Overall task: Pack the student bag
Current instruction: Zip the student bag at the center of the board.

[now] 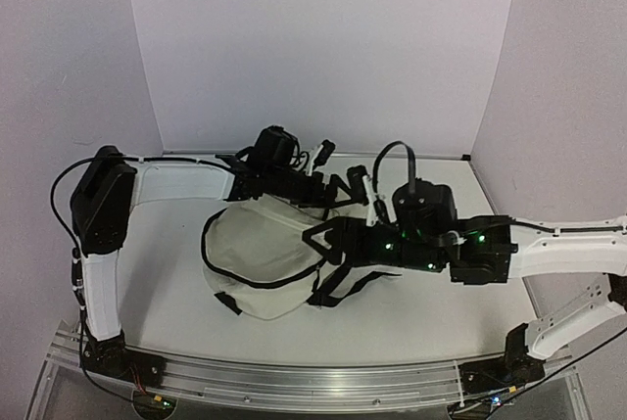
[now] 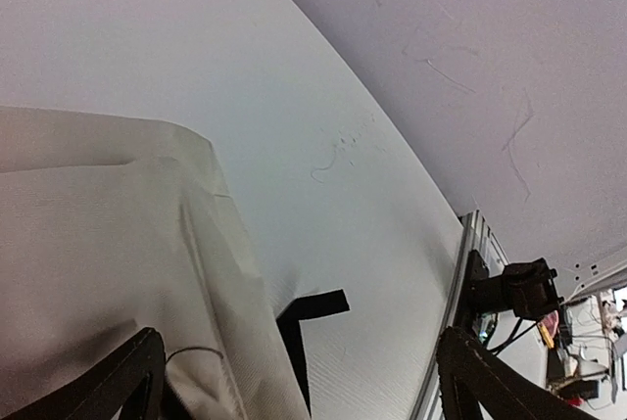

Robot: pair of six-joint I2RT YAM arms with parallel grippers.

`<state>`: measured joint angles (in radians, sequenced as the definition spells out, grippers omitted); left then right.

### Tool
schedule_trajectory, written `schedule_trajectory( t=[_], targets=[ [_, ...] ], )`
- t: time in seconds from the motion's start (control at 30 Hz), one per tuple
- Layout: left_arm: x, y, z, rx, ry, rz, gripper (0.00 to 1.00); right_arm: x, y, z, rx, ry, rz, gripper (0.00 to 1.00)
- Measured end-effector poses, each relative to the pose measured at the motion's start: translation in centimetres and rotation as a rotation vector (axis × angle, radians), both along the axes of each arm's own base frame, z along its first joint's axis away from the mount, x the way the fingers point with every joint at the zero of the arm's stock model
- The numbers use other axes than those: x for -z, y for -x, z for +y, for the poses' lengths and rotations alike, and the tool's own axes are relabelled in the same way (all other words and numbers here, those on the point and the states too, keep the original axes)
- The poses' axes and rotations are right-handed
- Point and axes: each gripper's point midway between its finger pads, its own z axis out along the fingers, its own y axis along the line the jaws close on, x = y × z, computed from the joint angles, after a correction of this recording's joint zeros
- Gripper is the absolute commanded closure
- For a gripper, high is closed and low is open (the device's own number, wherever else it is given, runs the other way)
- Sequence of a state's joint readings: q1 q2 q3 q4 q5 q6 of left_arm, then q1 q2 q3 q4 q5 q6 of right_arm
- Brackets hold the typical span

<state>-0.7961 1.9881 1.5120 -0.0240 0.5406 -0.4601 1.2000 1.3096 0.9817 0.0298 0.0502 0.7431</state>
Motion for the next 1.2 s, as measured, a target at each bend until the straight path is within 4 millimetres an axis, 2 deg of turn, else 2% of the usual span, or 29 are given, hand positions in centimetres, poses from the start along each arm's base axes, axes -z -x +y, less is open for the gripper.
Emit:
schedule_trajectory(
  t=[0.07, 0.17, 0.3, 0.43, 0.5, 0.57, 0.63, 0.73, 0.83, 0.93, 1.03, 1.13, 1.2],
  targets=[
    [-1.6, -0.5, 2.0, -0.06, -0.022, -0.028, 0.01, -1.0, -2.6, -2.1, 0.083, -0.028, -0.007, 0.33],
    [-4.1, -1.2, 5.2, -0.171, -0.052, -0.064, 0.0, 0.1, -7.0, -5.2, 0.207, -0.013, 0.01, 0.23],
    [-4.9, -0.7, 9.1, -0.313, -0.103, -0.04, 0.0, 5.0, -12.2, -8.5, 0.327, 0.092, 0.083, 0.1],
    [-2.1, 0.5, 12.7, -0.44, -0.174, 0.059, 0.0, 11.6, -15.5, -10.5, 0.369, 0.226, 0.193, 0.1],
    [0.0, 1.3, 14.1, -0.485, -0.203, 0.12, 0.0, 14.1, -16.7, -11.2, 0.374, 0.281, 0.233, 0.19],
    [2.0, 2.1, 15.2, -0.516, -0.231, 0.176, 0.0, 15.4, -18.1, -11.4, 0.372, 0.31, 0.252, 0.27],
    [3.5, 2.4, 16.0, -0.541, -0.252, 0.215, 0.0, 15.8, -19.5, -11.3, 0.358, 0.314, 0.257, 0.35],
    [3.7, 2.1, 16.2, -0.554, -0.241, 0.227, 0.0, 15.4, -20.9, -11.2, 0.342, 0.288, 0.251, 0.45],
    [3.0, 0.4, 16.1, -0.562, -0.174, 0.213, 0.0, 15.2, -21.6, -11.1, 0.324, 0.263, 0.246, 0.57],
    [3.5, -1.5, 16.4, -0.571, -0.127, 0.209, 0.0, 15.7, -21.6, -10.9, 0.306, 0.252, 0.259, 0.65],
    [4.3, -3.2, 16.1, -0.543, -0.1, 0.206, 0.0, 16.0, -21.2, -10.6, 0.288, 0.227, 0.267, 0.82],
    [3.9, -5.3, 14.8, -0.494, -0.087, 0.161, 0.0, 17.0, -20.6, -10.7, 0.283, 0.22, 0.292, 0.93],
    [3.8, -7.2, 13.5, -0.455, -0.086, 0.119, 0.0, 17.8, -19.9, -11.1, 0.287, 0.222, 0.314, 0.97]
  ],
)
